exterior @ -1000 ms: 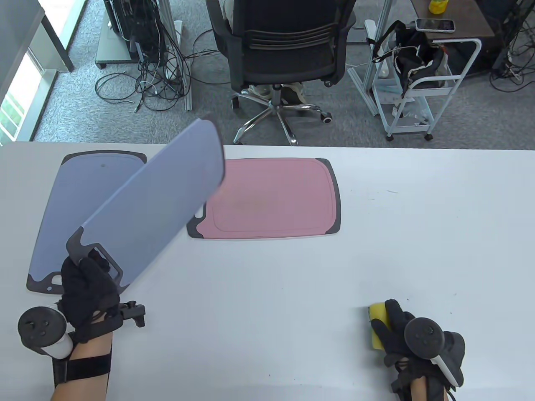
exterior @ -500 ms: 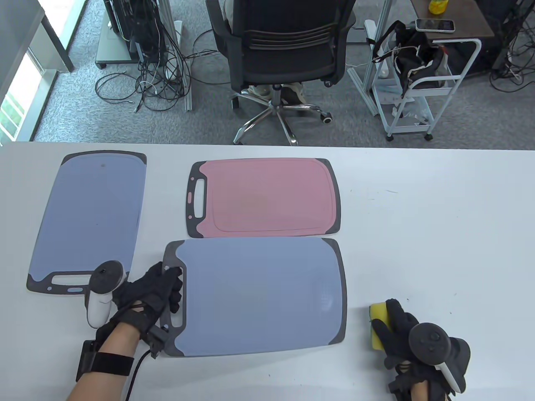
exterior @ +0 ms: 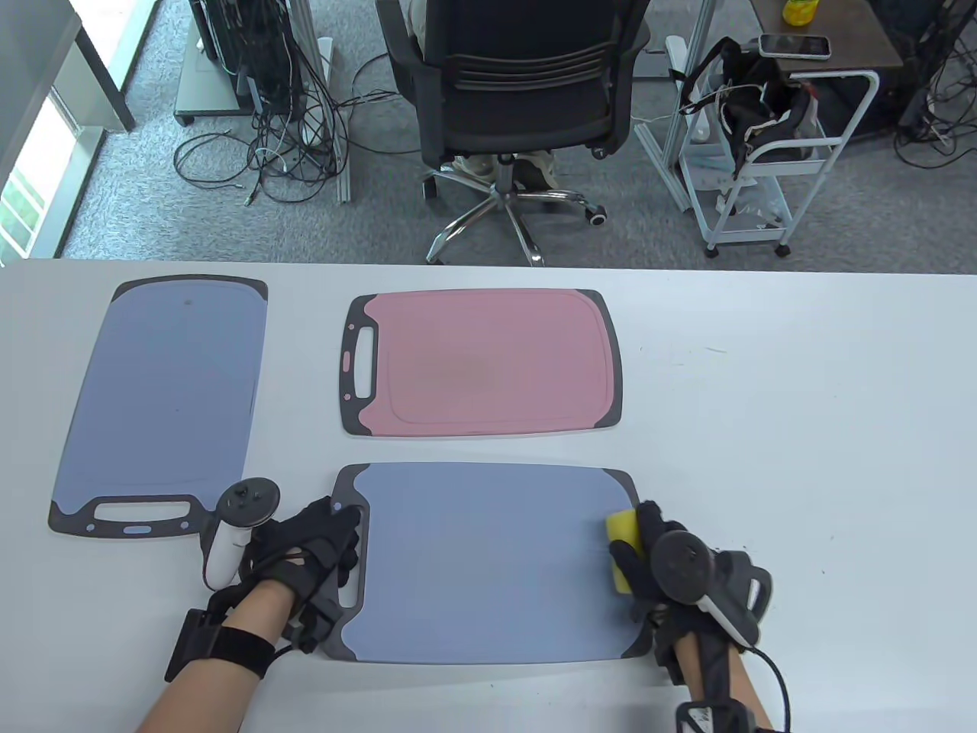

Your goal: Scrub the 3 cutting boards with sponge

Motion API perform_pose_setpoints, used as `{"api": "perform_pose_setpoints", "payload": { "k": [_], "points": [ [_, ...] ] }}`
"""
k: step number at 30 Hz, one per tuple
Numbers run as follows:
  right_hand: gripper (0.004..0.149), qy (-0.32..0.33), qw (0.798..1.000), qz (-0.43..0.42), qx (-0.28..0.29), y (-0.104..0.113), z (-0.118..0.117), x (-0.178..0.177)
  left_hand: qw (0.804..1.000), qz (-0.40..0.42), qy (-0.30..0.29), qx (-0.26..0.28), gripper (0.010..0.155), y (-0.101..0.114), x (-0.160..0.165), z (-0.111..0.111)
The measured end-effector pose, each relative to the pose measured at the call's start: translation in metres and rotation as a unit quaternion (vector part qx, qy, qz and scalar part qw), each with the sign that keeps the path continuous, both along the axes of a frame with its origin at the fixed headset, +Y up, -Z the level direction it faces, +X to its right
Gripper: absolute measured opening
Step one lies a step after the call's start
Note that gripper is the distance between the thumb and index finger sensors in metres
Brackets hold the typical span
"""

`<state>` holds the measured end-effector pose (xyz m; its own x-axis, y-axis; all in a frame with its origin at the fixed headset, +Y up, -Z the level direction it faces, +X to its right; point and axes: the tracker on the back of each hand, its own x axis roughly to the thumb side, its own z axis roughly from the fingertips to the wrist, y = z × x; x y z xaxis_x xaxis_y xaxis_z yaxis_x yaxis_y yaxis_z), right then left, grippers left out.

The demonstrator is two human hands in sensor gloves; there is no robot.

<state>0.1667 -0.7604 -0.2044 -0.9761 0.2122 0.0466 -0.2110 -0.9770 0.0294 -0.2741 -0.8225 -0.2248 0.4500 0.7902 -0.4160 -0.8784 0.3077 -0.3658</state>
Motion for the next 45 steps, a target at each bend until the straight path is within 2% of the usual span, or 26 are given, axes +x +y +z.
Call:
{"api": "perform_pose_setpoints", "payload": {
  "k": [1,4,9,12,15,18,21,22,23,25,27,29,32,34,35,36,37,40,41,43,45],
  "points": [
    [0.072,0.012,1.000,0.010,-0.001,0.000,-0.007,-0.016,1.000,-0.002,0.001,0.000,0.053,0.000,0.000,0.000],
    [0.072,0.080,0.995,0.052,0.009,0.001,-0.036,-0.101,1.000,-0.005,0.005,-0.002,0.053,0.000,0.001,0.001],
    [0.072,0.156,0.985,0.075,0.021,0.004,-0.053,-0.221,1.000,0.007,0.011,-0.009,0.053,0.000,0.001,0.001],
    [0.072,0.161,0.980,0.110,0.038,0.006,-0.060,-0.256,1.000,0.005,0.011,-0.007,0.053,0.000,0.001,0.001],
    [0.071,0.147,0.981,0.129,-0.003,0.001,-0.068,-0.253,1.000,0.018,0.010,-0.014,0.053,0.000,0.000,-0.001],
    [0.071,0.104,0.987,0.120,-0.012,-0.001,-0.074,-0.216,1.000,0.012,0.012,-0.011,0.053,0.001,0.001,0.000],
    [0.070,0.034,0.987,0.157,-0.026,-0.005,-0.077,-0.146,1.000,0.012,0.013,-0.009,0.053,0.000,0.001,0.000],
    [0.070,-0.008,0.987,0.153,-0.037,-0.007,-0.075,-0.112,1.000,0.012,0.014,-0.010,0.053,0.000,0.001,0.001],
    [0.070,-0.028,0.988,0.149,-0.044,-0.008,-0.074,-0.097,1.000,0.013,0.015,-0.010,0.053,0.000,0.001,0.001],
    [0.070,-0.115,0.983,0.121,-0.070,-0.011,-0.061,-0.032,1.000,0.015,0.015,-0.011,0.053,0.000,0.001,0.001],
    [0.070,-0.156,0.976,0.133,-0.080,-0.012,-0.052,-0.001,1.000,0.014,0.015,-0.010,0.053,0.000,0.001,0.001],
    [0.070,-0.181,0.967,0.159,-0.086,-0.013,-0.045,0.015,1.000,0.014,0.016,-0.010,0.053,-0.001,0.003,0.001],
    [0.071,-0.153,0.977,0.131,-0.070,-0.011,-0.047,0.001,1.000,0.013,0.018,-0.009,0.053,0.000,0.005,0.001],
    [0.071,-0.092,0.988,0.104,-0.064,-0.009,-0.051,-0.033,1.000,0.011,0.021,-0.009,0.053,0.000,0.006,0.002],
    [0.071,-0.027,0.994,0.091,-0.056,-0.006,-0.051,-0.074,1.000,0.009,0.021,-0.008,0.053,0.000,0.007,0.002],
    [0.071,0.009,0.994,0.095,-0.052,-0.004,-0.050,-0.098,1.000,0.008,0.021,-0.008,0.053,0.000,0.007,0.002],
    [0.071,0.078,0.990,0.104,-0.046,-0.001,-0.046,-0.136,1.000,0.009,0.021,-0.009,0.053,-0.001,0.007,0.002],
    [0.071,0.227,0.968,0.110,-0.014,0.005,-0.024,-0.217,0.999,0.017,0.023,-0.014,0.053,-0.001,0.006,0.002],
    [0.071,0.258,0.960,0.110,-0.004,0.007,-0.016,-0.237,0.999,0.023,0.024,-0.016,0.053,-0.001,0.006,0.002],
    [0.071,0.272,0.954,0.122,0.015,0.007,-0.007,-0.253,0.999,0.026,0.024,-0.016,0.053,-0.001,0.005,0.002],
    [0.070,0.258,0.956,0.140,0.022,0.007,-0.009,-0.243,0.999,0.023,0.027,-0.014,0.053,-0.001,0.005,0.002]
  ]
}}
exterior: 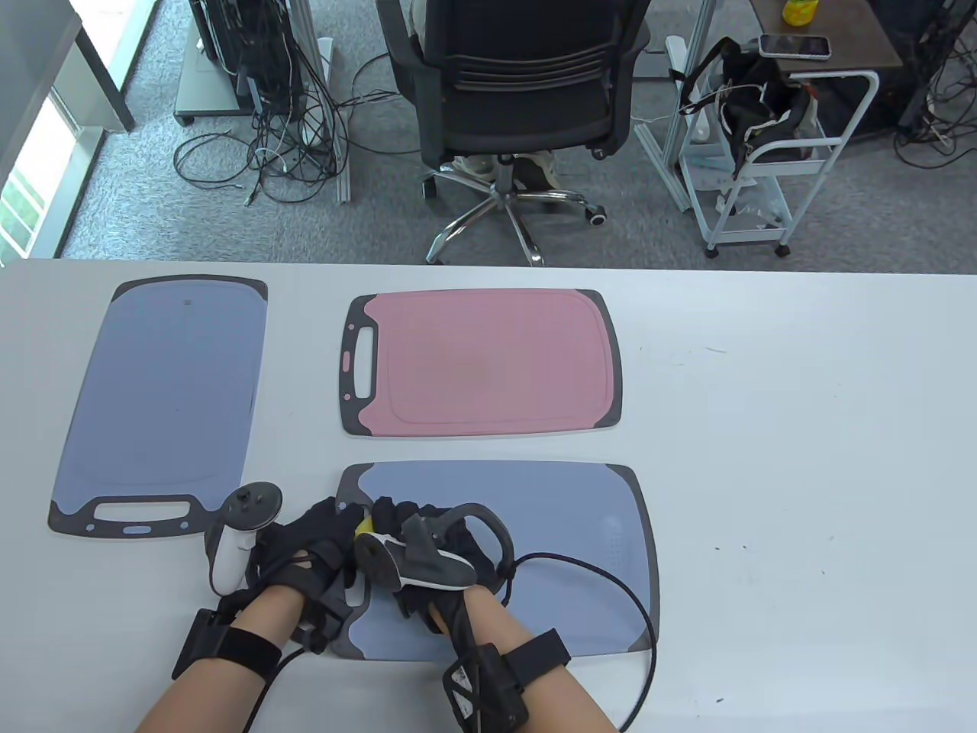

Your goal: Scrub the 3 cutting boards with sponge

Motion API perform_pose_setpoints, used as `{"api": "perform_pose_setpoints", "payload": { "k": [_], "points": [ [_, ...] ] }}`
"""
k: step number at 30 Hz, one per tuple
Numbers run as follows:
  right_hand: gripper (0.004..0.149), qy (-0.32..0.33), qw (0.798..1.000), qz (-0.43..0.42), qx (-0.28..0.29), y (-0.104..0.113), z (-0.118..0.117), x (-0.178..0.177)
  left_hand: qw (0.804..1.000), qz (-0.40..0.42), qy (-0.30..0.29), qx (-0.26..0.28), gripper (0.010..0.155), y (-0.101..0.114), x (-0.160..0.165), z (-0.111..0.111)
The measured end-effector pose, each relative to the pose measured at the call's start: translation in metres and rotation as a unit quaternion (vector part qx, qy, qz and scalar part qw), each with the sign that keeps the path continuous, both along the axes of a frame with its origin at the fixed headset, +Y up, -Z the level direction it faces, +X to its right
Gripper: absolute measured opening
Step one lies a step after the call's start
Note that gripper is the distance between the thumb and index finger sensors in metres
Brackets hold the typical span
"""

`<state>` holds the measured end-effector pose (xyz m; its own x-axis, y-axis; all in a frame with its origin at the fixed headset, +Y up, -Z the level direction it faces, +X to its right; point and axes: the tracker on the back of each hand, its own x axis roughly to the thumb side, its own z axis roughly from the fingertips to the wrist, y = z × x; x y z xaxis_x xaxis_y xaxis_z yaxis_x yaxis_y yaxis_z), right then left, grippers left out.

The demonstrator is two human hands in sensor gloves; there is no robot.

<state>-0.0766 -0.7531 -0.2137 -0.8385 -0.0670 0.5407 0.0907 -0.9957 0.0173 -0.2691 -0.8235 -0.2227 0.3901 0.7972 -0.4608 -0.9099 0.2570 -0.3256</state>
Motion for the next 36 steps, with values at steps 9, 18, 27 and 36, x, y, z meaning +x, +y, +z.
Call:
{"api": "perform_pose_setpoints", "payload": {
  "k": [9,18,27,36],
  "points": [
    [0.070,-0.362,0.932,0.010,-0.024,-0.016,-0.006,0.228,1.000,0.001,-0.003,-0.002,0.054,0.000,-0.001,-0.001],
    [0.070,-0.306,0.951,-0.007,-0.035,-0.012,-0.008,0.200,1.000,0.002,-0.008,-0.003,0.054,0.000,-0.001,-0.002],
    [0.071,0.021,1.000,-0.012,-0.002,0.000,0.026,-0.007,1.000,0.009,-0.009,-0.006,0.054,0.000,-0.001,-0.002],
    [0.069,-0.235,0.972,0.006,-0.013,-0.011,0.013,0.167,1.000,0.006,-0.009,-0.005,0.054,0.001,-0.001,-0.002]
  ]
}}
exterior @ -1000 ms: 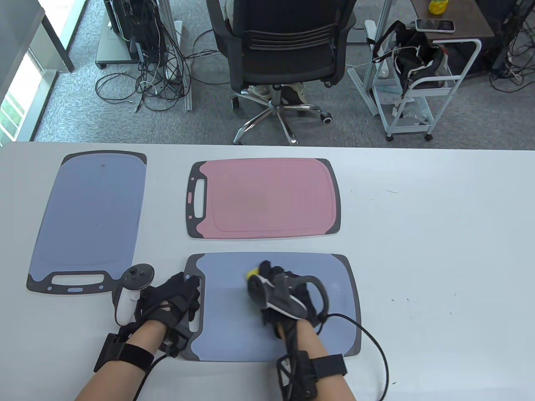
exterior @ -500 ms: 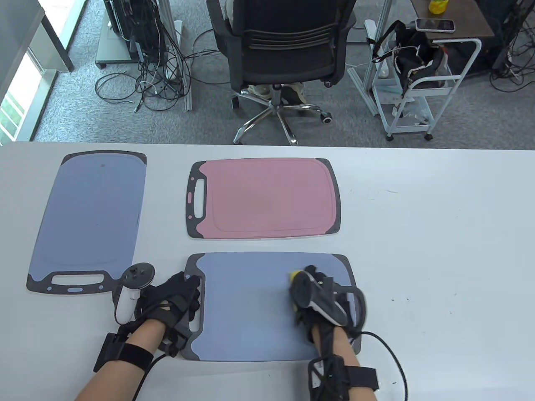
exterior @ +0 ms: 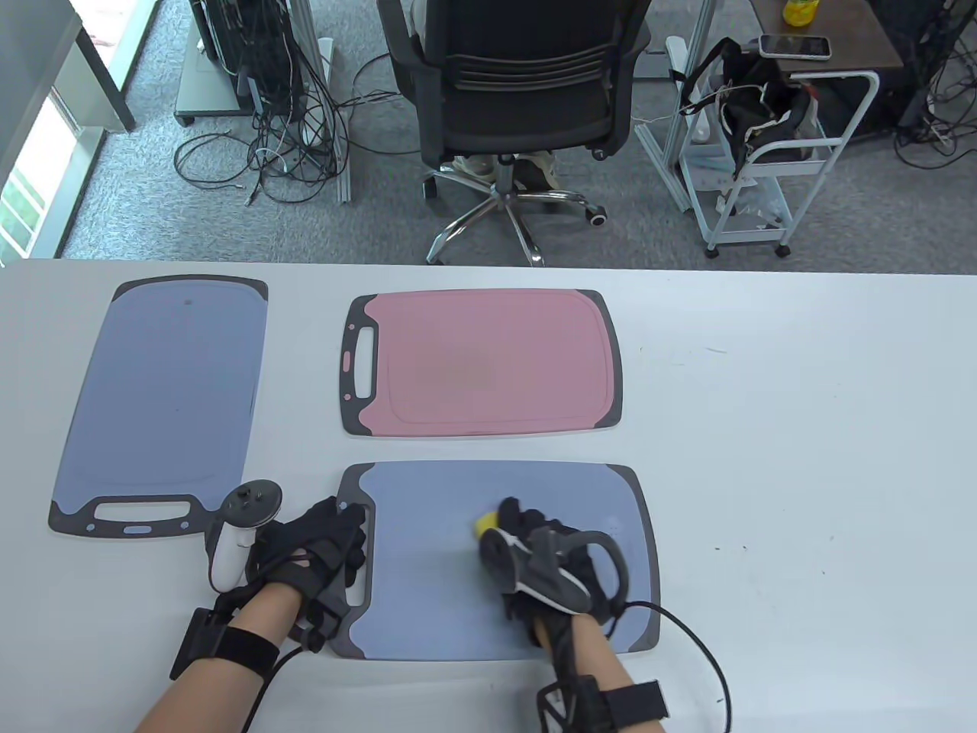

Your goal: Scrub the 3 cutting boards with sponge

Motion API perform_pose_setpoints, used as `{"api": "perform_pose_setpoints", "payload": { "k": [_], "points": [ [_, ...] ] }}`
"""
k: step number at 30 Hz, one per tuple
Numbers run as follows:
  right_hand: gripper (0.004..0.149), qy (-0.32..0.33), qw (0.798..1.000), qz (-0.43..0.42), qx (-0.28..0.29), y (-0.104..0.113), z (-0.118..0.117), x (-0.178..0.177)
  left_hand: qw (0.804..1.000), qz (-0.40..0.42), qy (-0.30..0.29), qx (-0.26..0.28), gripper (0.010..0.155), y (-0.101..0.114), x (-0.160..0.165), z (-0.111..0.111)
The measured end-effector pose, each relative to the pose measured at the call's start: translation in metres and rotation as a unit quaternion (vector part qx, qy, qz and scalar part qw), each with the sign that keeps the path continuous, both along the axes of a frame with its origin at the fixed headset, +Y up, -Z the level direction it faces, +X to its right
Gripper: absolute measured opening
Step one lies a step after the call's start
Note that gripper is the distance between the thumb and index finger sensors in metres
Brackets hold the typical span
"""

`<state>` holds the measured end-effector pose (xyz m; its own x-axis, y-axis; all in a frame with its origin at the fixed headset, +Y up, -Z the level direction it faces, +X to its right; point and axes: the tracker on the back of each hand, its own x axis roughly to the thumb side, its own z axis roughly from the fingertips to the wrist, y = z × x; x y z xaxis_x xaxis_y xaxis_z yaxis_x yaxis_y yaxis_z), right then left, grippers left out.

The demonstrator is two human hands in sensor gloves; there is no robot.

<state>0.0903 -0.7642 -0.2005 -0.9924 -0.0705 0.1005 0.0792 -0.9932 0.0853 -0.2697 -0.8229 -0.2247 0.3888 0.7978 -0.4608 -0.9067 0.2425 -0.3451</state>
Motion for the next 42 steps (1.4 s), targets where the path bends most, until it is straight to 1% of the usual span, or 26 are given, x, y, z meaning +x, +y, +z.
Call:
{"api": "perform_pose_setpoints", "payload": {
  "k": [2,4,6,7,8,9,10,11,13,14,15,17,19,21,24,25,28,30,32,34,35,36,38,39,41,42],
  "points": [
    [0.070,-0.093,0.996,-0.011,-0.011,-0.006,0.004,0.055,1.000,-0.003,0.001,0.001,0.054,0.000,0.000,0.000],
    [0.070,-0.178,0.984,-0.003,-0.012,-0.010,0.012,0.103,1.000,-0.004,0.000,0.001,0.054,0.000,0.000,-0.001],
    [0.070,-0.195,0.980,-0.016,-0.028,-0.011,0.014,0.112,1.000,-0.006,0.000,0.002,0.054,-0.001,0.000,-0.001],
    [0.070,-0.190,0.981,-0.038,-0.029,-0.011,0.013,0.106,1.000,-0.005,0.000,0.002,0.054,-0.001,0.000,-0.001],
    [0.070,-0.177,0.983,-0.035,-0.027,-0.010,0.012,0.097,1.000,-0.005,0.000,0.002,0.054,-0.001,0.000,-0.001],
    [0.071,-0.144,0.989,-0.019,-0.021,-0.007,0.009,0.080,1.000,-0.006,0.000,0.003,0.054,-0.001,0.000,-0.001],
    [0.070,-0.091,0.996,-0.005,-0.020,-0.005,0.006,0.060,1.000,-0.005,0.000,0.002,0.054,-0.001,-0.001,-0.001],
    [0.070,-0.041,0.998,-0.021,-0.031,-0.005,0.004,0.036,1.000,-0.005,0.000,0.002,0.054,-0.001,0.000,-0.001],
    [0.070,0.024,0.999,-0.036,-0.010,0.000,0.007,-0.019,1.000,-0.004,0.000,0.002,0.054,-0.001,0.000,0.000],
    [0.070,0.088,0.995,-0.044,-0.017,0.001,0.009,-0.053,1.000,-0.003,-0.001,0.001,0.054,-0.001,0.000,0.000],
    [0.071,0.115,0.992,-0.040,-0.014,0.002,0.013,-0.075,1.000,-0.002,-0.001,0.001,0.054,-0.001,0.000,0.000],
    [0.071,0.207,0.978,-0.019,0.001,0.006,0.024,-0.129,1.000,-0.001,-0.001,0.000,0.054,-0.001,0.000,0.000],
    [0.071,0.265,0.964,-0.023,0.006,0.008,0.034,-0.165,1.000,0.001,-0.002,-0.001,0.054,-0.001,0.000,-0.001],
    [0.071,0.270,0.963,-0.016,0.008,0.008,0.035,-0.173,1.000,0.004,-0.003,-0.002,0.055,-0.001,0.000,0.000],
    [0.071,0.234,0.972,-0.019,0.013,0.007,0.029,-0.151,1.000,0.004,-0.003,-0.002,0.055,-0.001,0.000,0.000],
    [0.070,0.209,0.978,-0.009,0.015,0.006,0.024,-0.133,1.000,0.005,-0.003,-0.002,0.055,-0.001,0.000,-0.001],
    [0.070,0.106,0.994,0.005,0.011,0.001,0.014,-0.056,1.000,0.006,-0.003,-0.003,0.055,-0.001,0.000,-0.001],
    [0.070,0.010,1.000,-0.018,-0.004,-0.004,0.014,0.003,1.000,0.004,-0.003,-0.002,0.055,-0.001,-0.001,-0.001],
    [0.070,-0.078,0.997,-0.024,-0.017,-0.009,0.016,0.056,1.000,0.003,-0.002,-0.001,0.055,-0.001,-0.001,-0.001],
    [0.070,-0.136,0.990,-0.013,-0.019,-0.011,0.020,0.091,1.000,0.003,-0.003,-0.001,0.055,-0.001,-0.001,-0.001],
    [0.070,-0.152,0.988,-0.005,-0.012,-0.011,0.021,0.097,1.000,0.002,-0.002,-0.001,0.055,-0.001,-0.001,-0.001],
    [0.071,-0.145,0.989,-0.013,-0.021,-0.011,0.021,0.098,1.000,0.002,-0.002,0.000,0.055,-0.001,-0.001,-0.001],
    [0.071,-0.120,0.993,-0.016,-0.012,-0.010,0.018,0.082,1.000,0.001,-0.002,0.000,0.055,-0.001,-0.001,-0.001],
    [0.070,-0.060,0.998,-0.014,-0.023,-0.008,0.013,0.060,1.000,0.001,-0.002,0.000,0.055,-0.001,-0.001,-0.001],
    [0.071,-0.015,0.999,-0.028,-0.021,-0.006,0.011,0.021,1.000,-0.002,-0.001,0.000,0.055,-0.001,-0.001,-0.001],
    [0.071,0.035,0.999,-0.041,-0.007,-0.003,0.011,-0.014,1.000,-0.003,0.000,0.001,0.055,-0.001,-0.001,0.000]
  ]
}}
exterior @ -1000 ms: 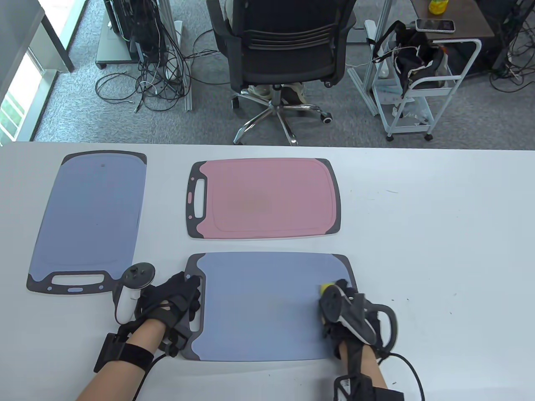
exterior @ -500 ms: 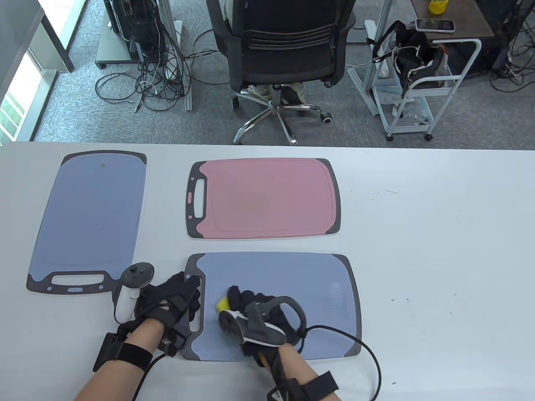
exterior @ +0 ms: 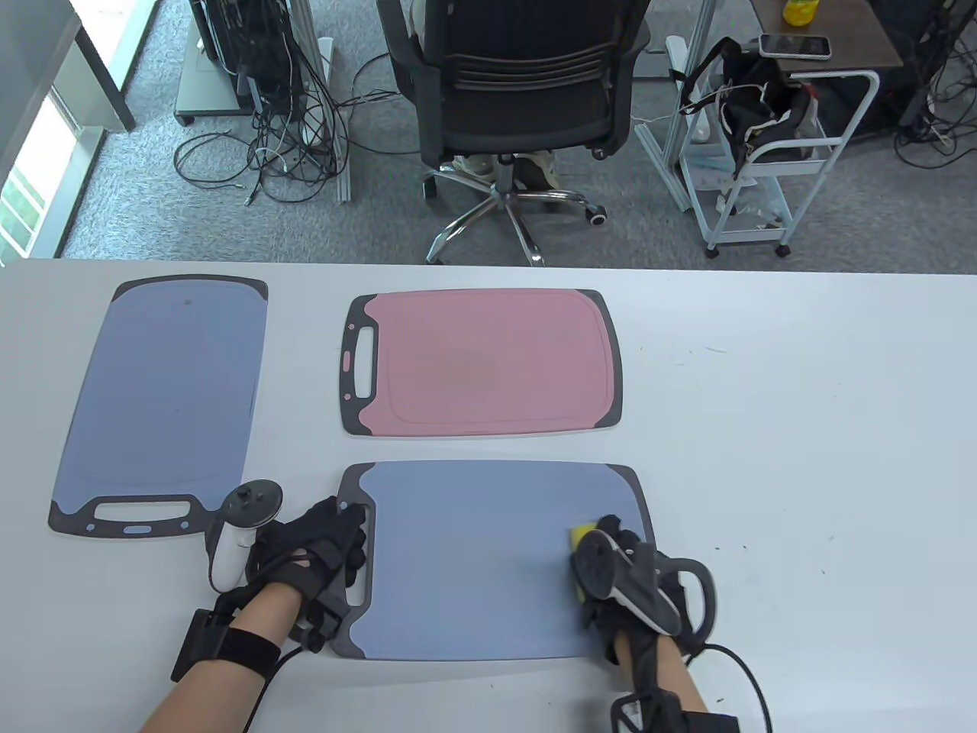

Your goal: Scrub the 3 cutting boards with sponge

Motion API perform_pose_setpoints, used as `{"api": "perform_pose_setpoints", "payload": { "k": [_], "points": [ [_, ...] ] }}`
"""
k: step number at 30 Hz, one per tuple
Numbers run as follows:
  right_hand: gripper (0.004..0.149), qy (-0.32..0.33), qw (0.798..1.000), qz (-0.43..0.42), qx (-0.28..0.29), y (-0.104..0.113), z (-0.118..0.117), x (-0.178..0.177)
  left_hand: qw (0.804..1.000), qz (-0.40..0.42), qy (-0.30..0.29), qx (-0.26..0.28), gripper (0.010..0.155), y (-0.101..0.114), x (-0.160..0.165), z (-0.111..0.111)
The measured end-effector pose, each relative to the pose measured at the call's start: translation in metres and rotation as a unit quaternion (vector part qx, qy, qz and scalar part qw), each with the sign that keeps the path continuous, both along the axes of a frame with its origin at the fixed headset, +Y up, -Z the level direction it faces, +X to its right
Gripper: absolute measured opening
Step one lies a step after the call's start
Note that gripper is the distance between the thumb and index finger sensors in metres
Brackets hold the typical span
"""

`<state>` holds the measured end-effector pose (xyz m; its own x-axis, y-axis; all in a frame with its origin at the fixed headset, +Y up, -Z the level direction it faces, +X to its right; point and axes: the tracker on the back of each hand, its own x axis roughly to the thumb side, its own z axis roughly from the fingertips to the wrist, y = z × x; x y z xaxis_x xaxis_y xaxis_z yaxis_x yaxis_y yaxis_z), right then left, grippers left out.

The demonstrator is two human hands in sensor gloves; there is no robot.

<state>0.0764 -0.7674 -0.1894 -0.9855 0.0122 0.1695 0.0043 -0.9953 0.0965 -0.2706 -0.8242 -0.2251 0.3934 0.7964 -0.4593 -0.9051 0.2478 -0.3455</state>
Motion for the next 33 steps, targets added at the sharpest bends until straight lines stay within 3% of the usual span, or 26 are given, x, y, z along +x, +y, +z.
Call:
{"api": "perform_pose_setpoints", "payload": {
  "k": [4,7,9,11,13,16,19,21,23,26,30,33],
  "points": [
    [0.072,0.173,0.985,-0.005,0.000,0.006,0.012,-0.113,1.000,0.002,0.002,-0.001,0.055,-0.001,0.000,0.000],
    [0.072,0.259,0.965,0.002,0.026,0.007,0.029,-0.157,1.000,0.004,0.000,-0.003,0.055,-0.001,0.000,0.000],
    [0.071,0.253,0.966,0.034,0.044,0.006,0.034,-0.158,1.000,0.006,0.000,-0.004,0.055,-0.001,0.000,0.000],
    [0.071,0.239,0.970,0.015,0.035,0.006,0.029,-0.144,1.000,0.006,-0.001,-0.003,0.055,-0.001,0.000,0.000],
    [0.071,0.175,0.984,0.001,0.022,0.005,0.017,-0.114,1.000,0.005,-0.002,-0.003,0.055,-0.001,-0.001,0.000],
    [0.071,0.060,0.998,0.026,0.011,0.001,0.006,-0.032,1.000,0.004,-0.002,-0.003,0.055,-0.001,-0.001,0.000],
    [0.070,-0.054,0.998,0.033,0.004,-0.005,0.008,0.051,1.000,0.003,-0.004,-0.002,0.055,-0.001,-0.001,-0.001],
    [0.070,-0.117,0.993,0.033,-0.006,-0.009,0.011,0.089,1.000,0.002,-0.005,-0.002,0.055,-0.001,-0.001,-0.001],
    [0.071,-0.142,0.990,0.022,0.004,-0.009,0.013,0.103,1.000,0.001,-0.005,-0.002,0.055,-0.001,-0.001,-0.001],
    [0.070,-0.086,0.995,0.047,-0.013,-0.005,0.008,0.072,1.000,0.001,-0.005,-0.002,0.054,-0.001,-0.001,-0.002],
    [0.071,0.053,0.998,-0.020,-0.002,-0.002,0.005,-0.028,1.000,-0.001,-0.006,-0.001,0.055,-0.001,-0.001,-0.002],
    [0.072,0.157,0.988,0.009,0.011,0.004,0.013,-0.104,1.000,0.001,-0.006,-0.002,0.055,-0.001,-0.001,-0.002]
  ]
}}
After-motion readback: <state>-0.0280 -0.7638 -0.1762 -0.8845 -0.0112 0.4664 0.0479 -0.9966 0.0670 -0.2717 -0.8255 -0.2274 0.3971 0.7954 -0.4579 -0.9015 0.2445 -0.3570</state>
